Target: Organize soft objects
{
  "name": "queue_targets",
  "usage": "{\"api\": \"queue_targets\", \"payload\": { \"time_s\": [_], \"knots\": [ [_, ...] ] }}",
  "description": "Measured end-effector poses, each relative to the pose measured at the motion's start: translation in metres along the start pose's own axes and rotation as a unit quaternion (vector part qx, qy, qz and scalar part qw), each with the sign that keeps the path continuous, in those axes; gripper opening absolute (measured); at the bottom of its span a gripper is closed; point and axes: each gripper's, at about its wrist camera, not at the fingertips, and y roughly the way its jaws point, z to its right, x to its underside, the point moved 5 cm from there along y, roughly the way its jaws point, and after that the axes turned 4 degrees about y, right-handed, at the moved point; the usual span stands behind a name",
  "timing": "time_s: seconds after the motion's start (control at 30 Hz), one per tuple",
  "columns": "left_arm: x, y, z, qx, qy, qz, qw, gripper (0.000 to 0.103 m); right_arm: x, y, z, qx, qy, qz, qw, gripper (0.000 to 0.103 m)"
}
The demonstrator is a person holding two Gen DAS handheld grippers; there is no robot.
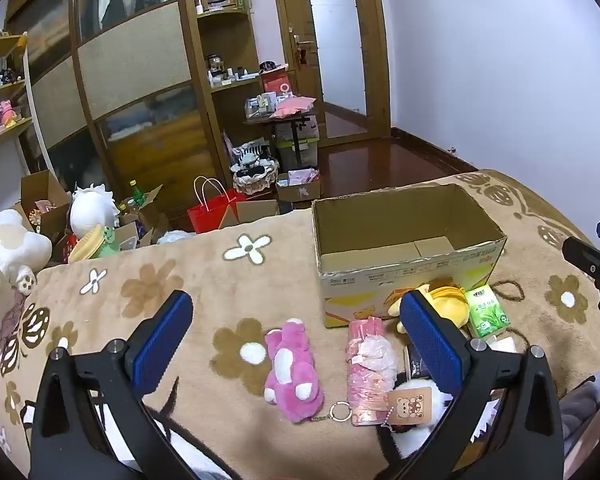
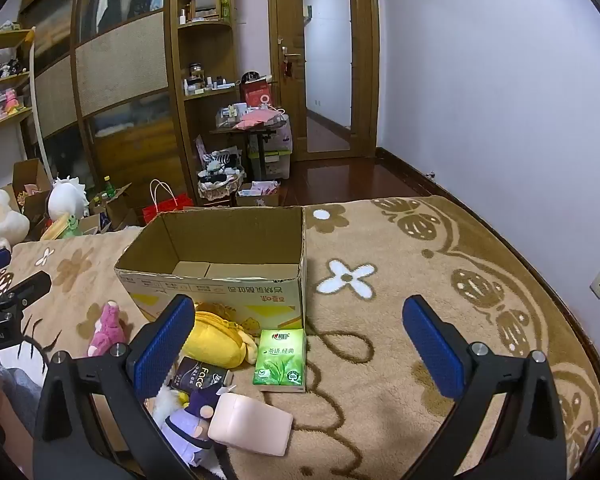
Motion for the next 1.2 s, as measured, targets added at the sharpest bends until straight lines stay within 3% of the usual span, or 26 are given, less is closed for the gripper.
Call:
{"api": "queue_targets", "payload": {
  "time_s": [1.2],
  "knots": [
    [0.0006, -0.0014, -0.0001, 0.000, -0.002, -0.002, 1.0000, 0.102, -0.0003, 0.0003, 0.0003, 0.001, 0.000, 0.002, 1.000, 0.103]
  ]
}}
